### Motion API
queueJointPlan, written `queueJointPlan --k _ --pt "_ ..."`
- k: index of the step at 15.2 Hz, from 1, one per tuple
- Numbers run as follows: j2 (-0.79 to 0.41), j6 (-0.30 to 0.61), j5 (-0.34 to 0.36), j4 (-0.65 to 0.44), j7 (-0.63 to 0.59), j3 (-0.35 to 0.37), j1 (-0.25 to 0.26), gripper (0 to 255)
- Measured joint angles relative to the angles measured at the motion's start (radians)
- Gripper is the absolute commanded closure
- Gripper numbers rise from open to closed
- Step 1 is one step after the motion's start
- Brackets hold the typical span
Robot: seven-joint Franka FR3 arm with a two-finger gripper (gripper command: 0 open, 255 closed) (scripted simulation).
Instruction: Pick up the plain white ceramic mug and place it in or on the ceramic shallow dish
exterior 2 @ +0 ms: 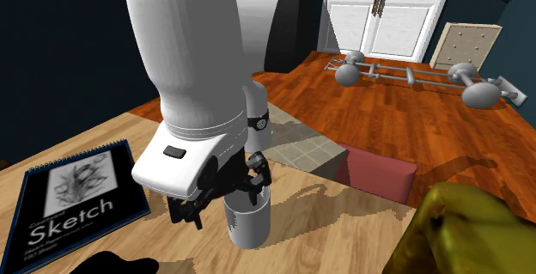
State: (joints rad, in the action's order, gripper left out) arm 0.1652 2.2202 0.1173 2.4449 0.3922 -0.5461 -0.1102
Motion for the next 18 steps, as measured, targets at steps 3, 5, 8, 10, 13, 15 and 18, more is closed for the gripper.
queueJointPlan --k 3,5,8,10,13,15,18 --pt "0.0 0.0 0.0 0.0 0.0 0.0 0.0 255" --pt "0.0 0.0 0.0 0.0 0.0 0.0 0.0 255" --pt "0.0 0.0 0.0 0.0 0.0 0.0 0.0 255" --pt "0.0 0.0 0.0 0.0 0.0 0.0 0.0 255" --pt "0.017 -0.029 0.007 -0.014 -0.006 0.004 -0.001 255" --pt "0.036 -0.059 0.015 -0.027 -0.012 0.009 -0.003 255" --pt "0.064 -0.104 0.025 -0.046 -0.021 0.016 -0.006 255"
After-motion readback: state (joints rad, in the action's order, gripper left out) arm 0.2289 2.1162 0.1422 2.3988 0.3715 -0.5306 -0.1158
